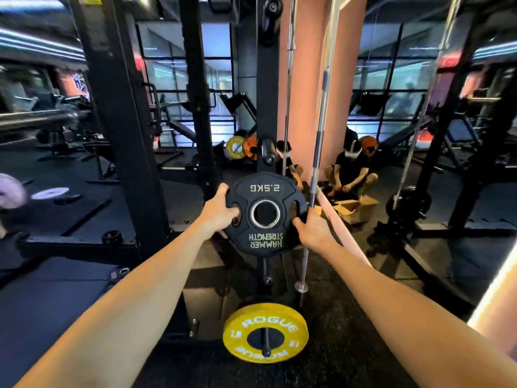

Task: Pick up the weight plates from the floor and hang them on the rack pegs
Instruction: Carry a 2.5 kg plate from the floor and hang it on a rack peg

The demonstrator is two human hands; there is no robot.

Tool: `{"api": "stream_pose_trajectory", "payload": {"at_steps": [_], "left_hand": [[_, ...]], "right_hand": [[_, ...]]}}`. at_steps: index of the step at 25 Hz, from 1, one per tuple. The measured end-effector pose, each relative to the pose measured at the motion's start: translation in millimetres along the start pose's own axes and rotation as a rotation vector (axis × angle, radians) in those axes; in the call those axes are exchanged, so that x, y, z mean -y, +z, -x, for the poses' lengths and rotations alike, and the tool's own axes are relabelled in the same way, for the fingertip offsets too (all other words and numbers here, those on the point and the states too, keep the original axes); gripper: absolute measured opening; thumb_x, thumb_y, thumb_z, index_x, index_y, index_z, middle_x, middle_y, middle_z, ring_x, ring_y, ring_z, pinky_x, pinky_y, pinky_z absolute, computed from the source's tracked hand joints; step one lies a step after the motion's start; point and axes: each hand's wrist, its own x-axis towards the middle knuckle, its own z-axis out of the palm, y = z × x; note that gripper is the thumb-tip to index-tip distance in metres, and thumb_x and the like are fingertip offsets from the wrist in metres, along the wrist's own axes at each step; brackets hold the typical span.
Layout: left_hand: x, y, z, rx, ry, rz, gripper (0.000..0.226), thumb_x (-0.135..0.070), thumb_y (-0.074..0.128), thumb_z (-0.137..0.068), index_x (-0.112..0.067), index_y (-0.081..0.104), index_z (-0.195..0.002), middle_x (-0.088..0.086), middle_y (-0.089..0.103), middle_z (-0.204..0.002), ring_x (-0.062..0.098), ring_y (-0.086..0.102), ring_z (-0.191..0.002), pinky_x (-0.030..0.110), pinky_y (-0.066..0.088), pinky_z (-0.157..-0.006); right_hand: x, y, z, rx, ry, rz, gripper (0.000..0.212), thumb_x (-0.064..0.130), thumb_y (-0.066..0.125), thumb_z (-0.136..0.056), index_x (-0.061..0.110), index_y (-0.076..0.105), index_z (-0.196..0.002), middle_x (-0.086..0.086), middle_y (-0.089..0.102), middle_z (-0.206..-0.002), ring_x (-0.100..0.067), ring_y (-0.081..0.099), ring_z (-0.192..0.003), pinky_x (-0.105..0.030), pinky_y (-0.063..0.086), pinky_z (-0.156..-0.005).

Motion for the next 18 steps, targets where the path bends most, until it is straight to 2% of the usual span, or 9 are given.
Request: {"api": "stream_pose_trajectory", "payload": {"at_steps": [2, 4, 6, 8, 12, 16, 18], "left_hand": [[-24.0, -17.3, -17.3, -0.032, 0.062, 0.001, 0.035, -0.011, 0.055, -0.091, -0.024, 0.038, -0.119, 0.008, 0.063, -0.09, 0.029, 0.063, -0.078, 0.038, 0.049, -0.057], [-45.0, -32.0, -34.5, -0.039, 0.105, 0.002, 0.041, -0.01, 0.054, -0.092, -0.026, 0.037, -0.125, 0.009, 0.064, -0.094, 0.032, 0.065, -0.081, 0.044, 0.054, -0.059], [-58.2, -41.7, -49.6, -0.028, 0.133, 0.04, 0.047, -0.01, 0.053, -0.092, -0.031, 0.035, -0.129, 0.006, 0.064, -0.098, 0.031, 0.067, -0.08, 0.042, 0.057, -0.049], [-68.5, -45.4, -62.3, -0.018, 0.163, 0.042, 0.042, -0.01, 0.053, -0.092, -0.032, 0.036, -0.124, 0.004, 0.063, -0.1, 0.031, 0.068, -0.079, 0.04, 0.057, -0.045], [-76.1, -43.3, -89.8, -0.019, 0.193, 0.048, 0.031, -0.01, 0.054, -0.093, -0.029, 0.039, -0.113, 0.007, 0.062, -0.101, 0.032, 0.067, -0.08, 0.046, 0.059, -0.049], [-75.9, -28.9, -124.4, -0.057, 0.158, 0.042, 0.038, -0.01, 0.054, -0.092, -0.029, 0.036, -0.119, 0.009, 0.063, -0.1, 0.032, 0.067, -0.079, 0.044, 0.059, -0.049], [-72.7, -21.3, -141.2, -0.059, 0.126, 0.03, 0.042, -0.01, 0.053, -0.092, -0.032, 0.035, -0.121, 0.01, 0.063, -0.099, 0.033, 0.067, -0.08, 0.043, 0.059, -0.049]], "right_hand": [[24.5, -15.1, -20.2, -0.04, -0.064, 0.018, 0.036, 0.024, 0.049, -0.095, 0.006, 0.048, -0.126, -0.016, 0.058, -0.126, -0.034, 0.054, -0.117, -0.034, 0.043, -0.094], [45.4, -28.6, -38.7, -0.086, -0.088, 0.019, 0.035, 0.024, 0.05, -0.096, 0.006, 0.048, -0.126, -0.015, 0.059, -0.124, -0.034, 0.054, -0.117, -0.033, 0.043, -0.093], [58.6, -39.1, -55.4, -0.131, -0.104, 0.03, 0.035, 0.025, 0.049, -0.096, 0.005, 0.048, -0.124, -0.016, 0.059, -0.123, -0.034, 0.054, -0.115, -0.034, 0.043, -0.089], [65.9, -46.8, -68.5, -0.154, -0.123, 0.045, 0.035, 0.026, 0.049, -0.096, 0.003, 0.049, -0.122, -0.018, 0.059, -0.122, -0.035, 0.053, -0.114, -0.034, 0.042, -0.085], [70.3, -52.3, -95.7, -0.166, -0.11, 0.042, 0.035, 0.025, 0.049, -0.096, 0.002, 0.047, -0.122, -0.018, 0.058, -0.123, -0.036, 0.054, -0.114, -0.032, 0.041, -0.085], [62.6, -51.8, -135.4, -0.143, -0.081, 0.047, 0.038, 0.029, 0.05, -0.096, 0.002, 0.045, -0.121, -0.019, 0.058, -0.121, -0.035, 0.055, -0.111, -0.028, 0.037, -0.076], [56.0, -48.5, -155.5, -0.112, -0.068, 0.062, 0.039, 0.031, 0.05, -0.095, 0.002, 0.045, -0.121, -0.019, 0.058, -0.122, -0.035, 0.055, -0.112, -0.029, 0.04, -0.079]]}}
